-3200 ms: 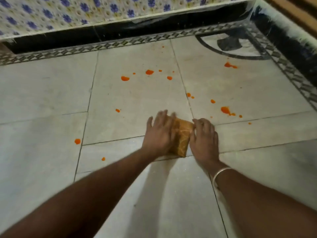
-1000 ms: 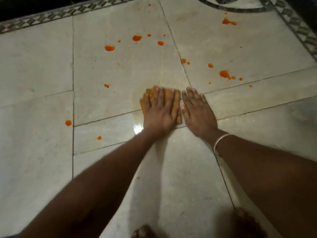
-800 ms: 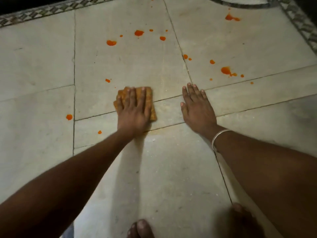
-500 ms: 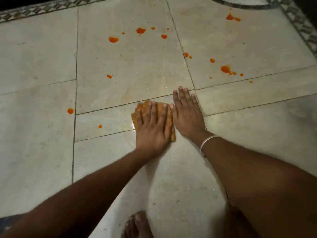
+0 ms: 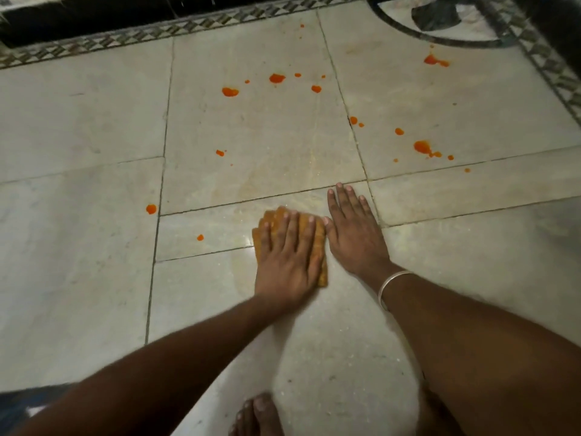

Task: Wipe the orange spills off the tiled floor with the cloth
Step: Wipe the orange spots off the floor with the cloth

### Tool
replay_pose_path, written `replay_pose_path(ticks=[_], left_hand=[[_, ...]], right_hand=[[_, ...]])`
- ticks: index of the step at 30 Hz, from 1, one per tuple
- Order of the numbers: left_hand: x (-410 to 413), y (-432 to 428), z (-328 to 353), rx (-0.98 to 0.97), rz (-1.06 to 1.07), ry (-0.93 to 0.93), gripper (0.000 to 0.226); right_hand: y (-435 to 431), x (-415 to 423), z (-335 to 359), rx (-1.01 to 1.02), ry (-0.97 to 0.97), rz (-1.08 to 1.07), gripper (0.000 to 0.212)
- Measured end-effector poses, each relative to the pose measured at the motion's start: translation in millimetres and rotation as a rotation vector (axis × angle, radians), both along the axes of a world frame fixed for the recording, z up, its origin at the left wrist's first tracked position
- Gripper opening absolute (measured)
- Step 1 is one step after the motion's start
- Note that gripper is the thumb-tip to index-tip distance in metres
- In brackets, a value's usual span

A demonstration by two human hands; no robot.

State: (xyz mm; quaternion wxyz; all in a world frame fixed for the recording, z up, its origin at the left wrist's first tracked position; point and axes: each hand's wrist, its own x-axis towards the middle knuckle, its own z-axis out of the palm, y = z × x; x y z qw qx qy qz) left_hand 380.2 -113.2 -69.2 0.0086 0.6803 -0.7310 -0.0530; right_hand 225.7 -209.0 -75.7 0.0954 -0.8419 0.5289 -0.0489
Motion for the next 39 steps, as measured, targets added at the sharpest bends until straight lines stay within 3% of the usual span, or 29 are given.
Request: replay_pose_path(ticks=[5,8,11,14,17,20,23,28,29,32,33,36,39], left_hand=[[56.4,-50.1,1.3,0.027,0.100,-0.018,0.070],[70.6,-9.1,0.1,-0.006,0.155,0.033,0.069],[30.5,37.5,-1.1,-0.017,0.312,0.062,0.071],[-23.1,37.1,-2.3,-0.013,0.222,0.092,0.073],[-16.8,-8.5,-2.3,-0.022,0.116,0.054,0.070],[27.1,-36.7,1.1,0.022,0.301,0.029,0.071],[48.5,-17.4,13.4,0.065,0.357,0.099,0.082],[37.2,33.1,30.6,0.221,0.146,0.100,0.100],[40.0,32.4,33.2,0.192,0.143,0.083,0.093],[49.5,17.2,41.0,-0.055,0.049,-0.062,0.044],[54.5,12.4,48.1,-0.044,0.031,-0.055,0.032],[60.7,-8.1,76.7,0.006,0.217,0.169,0.013],[73.2,-23.6,106.7,-0.194,0.587,0.612,0.021]], right_hand=[[0.4,-1.8,-1.6,-0.004,-0.008,-0.004,0.067],[0.5,-1.2,-0.3,0.005,-0.018,-0.012,0.067],[1.1,1.6,0.8,-0.008,-0.009,-0.021,0.066],[0.9,2.5,2.1,-0.004,0.001,-0.025,0.067],[0.8,2.3,1.8,0.004,0.005,-0.010,0.069],[0.7,0.8,2.2,0.000,-0.003,-0.005,0.070],[-0.7,1.5,2.1,0.003,-0.007,-0.009,0.070],[1.7,0.0,-2.7,-0.012,-0.009,-0.025,0.067],[1.6,0.9,-4.7,-0.015,-0.003,-0.020,0.066],[-0.3,0.6,-5.4,-0.022,-0.002,-0.016,0.066],[0.1,3.7,-4.5,-0.024,-0.011,-0.017,0.067],[0.9,16.1,0.8,-0.038,-0.087,-0.094,0.069],[2.2,38.9,5.6,-0.046,-0.160,-0.105,0.065]])
